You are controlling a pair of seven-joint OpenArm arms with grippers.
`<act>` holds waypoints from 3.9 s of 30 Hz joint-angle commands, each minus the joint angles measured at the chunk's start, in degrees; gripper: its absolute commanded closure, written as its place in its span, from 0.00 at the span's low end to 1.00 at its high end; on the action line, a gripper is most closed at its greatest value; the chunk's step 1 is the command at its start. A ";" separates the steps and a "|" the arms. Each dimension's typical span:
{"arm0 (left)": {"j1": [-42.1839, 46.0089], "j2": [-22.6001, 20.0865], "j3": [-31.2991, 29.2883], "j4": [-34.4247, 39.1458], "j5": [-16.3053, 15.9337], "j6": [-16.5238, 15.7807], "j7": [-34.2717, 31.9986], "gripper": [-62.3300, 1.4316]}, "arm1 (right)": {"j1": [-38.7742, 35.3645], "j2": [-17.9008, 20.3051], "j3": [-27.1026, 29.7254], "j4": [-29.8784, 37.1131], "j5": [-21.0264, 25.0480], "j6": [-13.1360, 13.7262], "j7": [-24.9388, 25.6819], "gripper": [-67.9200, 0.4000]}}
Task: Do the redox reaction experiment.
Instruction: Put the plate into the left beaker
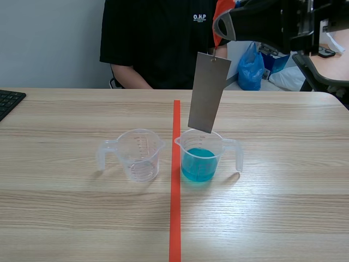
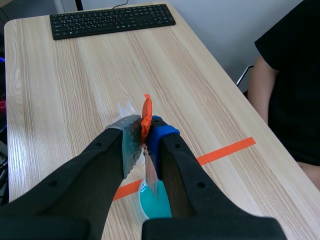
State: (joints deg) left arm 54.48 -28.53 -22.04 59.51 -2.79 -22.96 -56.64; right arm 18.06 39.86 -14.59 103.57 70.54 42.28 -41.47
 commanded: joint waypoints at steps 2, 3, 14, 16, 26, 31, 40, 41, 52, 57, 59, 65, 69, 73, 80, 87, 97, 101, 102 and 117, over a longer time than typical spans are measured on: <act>0.50 1.95 -0.90 1.84 2.80 1.60 -0.96 0.91 | 0.96 0.92 1.18 0.74 0.85 0.44 0.68 0.97; 1.05 2.73 -0.92 2.36 4.09 2.25 -0.98 0.91 | 0.96 0.92 1.18 0.74 0.85 0.44 0.70 0.97; 3.93 5.77 -0.92 5.51 9.57 7.39 -0.92 0.91 | 0.98 -0.04 1.14 0.74 0.83 0.44 1.14 0.97; 4.13 5.77 -0.92 5.49 9.51 7.43 -0.31 0.91 | 0.98 -0.74 1.11 0.74 0.63 0.44 1.11 0.97; 4.55 5.62 -0.92 5.49 9.51 7.41 -0.63 0.91 | 1.70 -4.98 -0.55 0.74 -0.59 0.44 0.81 0.97; 4.48 5.64 -0.92 5.51 9.49 7.41 -2.19 0.91 | 3.58 -7.61 -3.52 0.74 -2.84 0.44 0.66 0.97; 4.50 5.46 -0.92 5.49 9.49 7.37 -3.17 0.91 | 5.92 -13.68 -8.76 0.74 -8.46 0.44 0.50 0.97; 4.50 5.44 -0.92 5.49 9.46 7.37 -3.19 0.91 | 5.95 -14.53 -9.29 0.74 -9.03 0.44 0.48 0.97; 4.52 5.46 -0.92 5.49 9.49 7.37 -3.43 0.91 | 5.92 -21.49 -13.90 0.74 -17.05 0.35 0.44 0.97; 4.52 5.49 -0.92 5.49 9.49 7.37 -3.43 0.91 | 5.92 -22.75 -15.08 0.74 -19.61 -0.07 0.46 0.97; 4.52 5.49 -0.92 5.49 9.49 7.37 -3.56 0.91 | 5.92 -23.26 -15.13 0.72 -20.52 -0.28 0.44 0.97; 4.52 5.51 -0.92 5.49 9.49 7.37 -3.61 0.91 | 6.62 -23.37 -15.13 0.46 -21.68 -0.68 0.92 0.97; 4.52 5.51 -0.92 5.49 9.49 7.37 -3.58 0.91 | 7.28 -23.39 -15.13 -0.44 -22.56 -0.70 2.05 0.97; 4.52 5.51 -0.92 5.49 9.49 7.39 -3.58 0.91 | 8.04 -23.39 -15.13 -2.01 -22.58 -0.70 3.19 0.97; 4.50 5.49 -0.92 5.49 9.49 7.39 -3.58 0.91 | 8.98 -25.05 -15.17 -5.79 -22.95 -0.66 3.45 0.97; 4.50 5.46 -0.92 5.49 9.49 7.39 -3.58 0.91 | 9.33 -27.06 -16.39 -9.88 -26.01 -0.66 4.61 0.97; 4.52 5.49 -0.92 5.49 9.49 7.39 -3.56 0.91 | 9.75 -27.43 -18.56 -16.87 -29.16 -0.66 10.73 0.97; 4.52 5.49 -0.92 5.49 9.49 7.39 -3.56 0.91 | 9.75 -28.28 -18.56 -20.79 -31.28 -0.61 12.79 0.97; 4.52 5.49 -0.92 5.49 9.49 7.39 -3.56 0.91 | 9.77 -28.44 -18.60 -21.57 -31.91 -0.57 13.33 0.97; 4.50 5.49 -0.92 5.49 9.49 7.39 -3.56 0.91 | 10.69 -30.40 -19.78 -29.57 -39.52 -0.22 18.99 0.97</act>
State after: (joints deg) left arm 58.28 -22.90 -22.44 64.60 7.44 -15.62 -59.00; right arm 26.96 9.85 -34.63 73.41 30.30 41.87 -23.57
